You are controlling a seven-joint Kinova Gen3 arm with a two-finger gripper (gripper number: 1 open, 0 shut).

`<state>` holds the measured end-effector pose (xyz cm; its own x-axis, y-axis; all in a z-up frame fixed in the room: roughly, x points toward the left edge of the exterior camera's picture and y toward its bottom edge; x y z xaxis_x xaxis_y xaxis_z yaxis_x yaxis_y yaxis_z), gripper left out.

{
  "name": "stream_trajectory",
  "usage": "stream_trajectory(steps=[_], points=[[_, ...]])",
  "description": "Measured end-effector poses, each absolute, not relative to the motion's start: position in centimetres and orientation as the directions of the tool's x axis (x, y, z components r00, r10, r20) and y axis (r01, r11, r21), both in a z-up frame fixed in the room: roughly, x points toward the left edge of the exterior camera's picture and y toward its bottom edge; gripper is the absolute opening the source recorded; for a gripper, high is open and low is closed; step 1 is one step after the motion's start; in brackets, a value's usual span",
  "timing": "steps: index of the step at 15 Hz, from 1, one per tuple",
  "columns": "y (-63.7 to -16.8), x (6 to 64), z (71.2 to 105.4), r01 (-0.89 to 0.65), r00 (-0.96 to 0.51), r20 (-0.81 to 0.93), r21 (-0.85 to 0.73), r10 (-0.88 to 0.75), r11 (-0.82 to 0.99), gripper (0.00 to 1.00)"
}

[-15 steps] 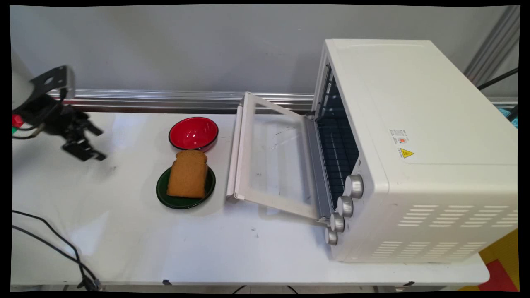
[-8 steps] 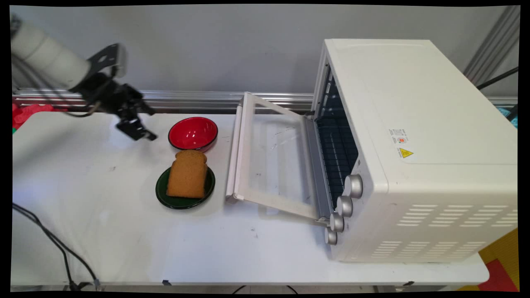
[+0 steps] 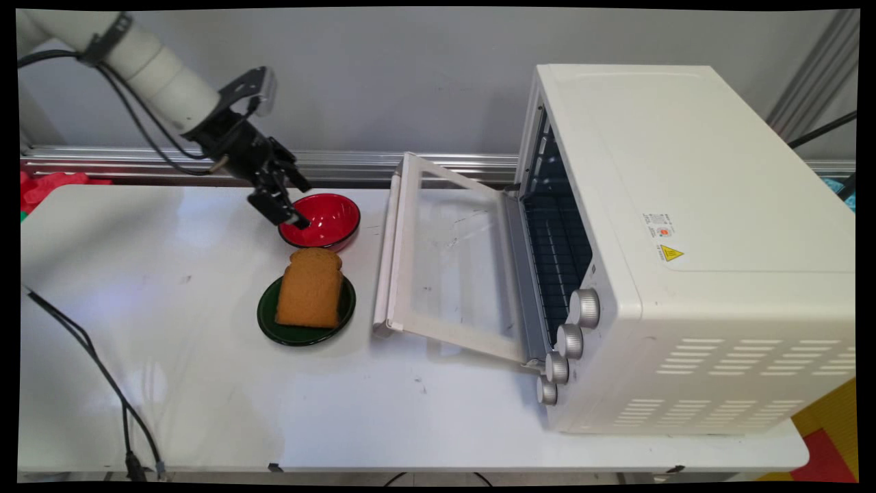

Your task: Close the oven

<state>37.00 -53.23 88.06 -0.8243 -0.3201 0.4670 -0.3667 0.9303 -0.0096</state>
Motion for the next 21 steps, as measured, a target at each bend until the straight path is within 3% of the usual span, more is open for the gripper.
stream_trajectory(steps=[12, 13, 21], points=[[-56.2, 33.6, 85.7, -0.292, -0.808, 0.508, 0.092, -0.297, 0.952, 1.00], [-56.3, 33.5, 85.6, -0.289, -0.808, 0.510, 0.092, -0.294, 0.953, 0.00], [-56.7, 33.2, 84.2, -0.279, -0.802, 0.520, 0.112, -0.296, 0.954, 0.00]])
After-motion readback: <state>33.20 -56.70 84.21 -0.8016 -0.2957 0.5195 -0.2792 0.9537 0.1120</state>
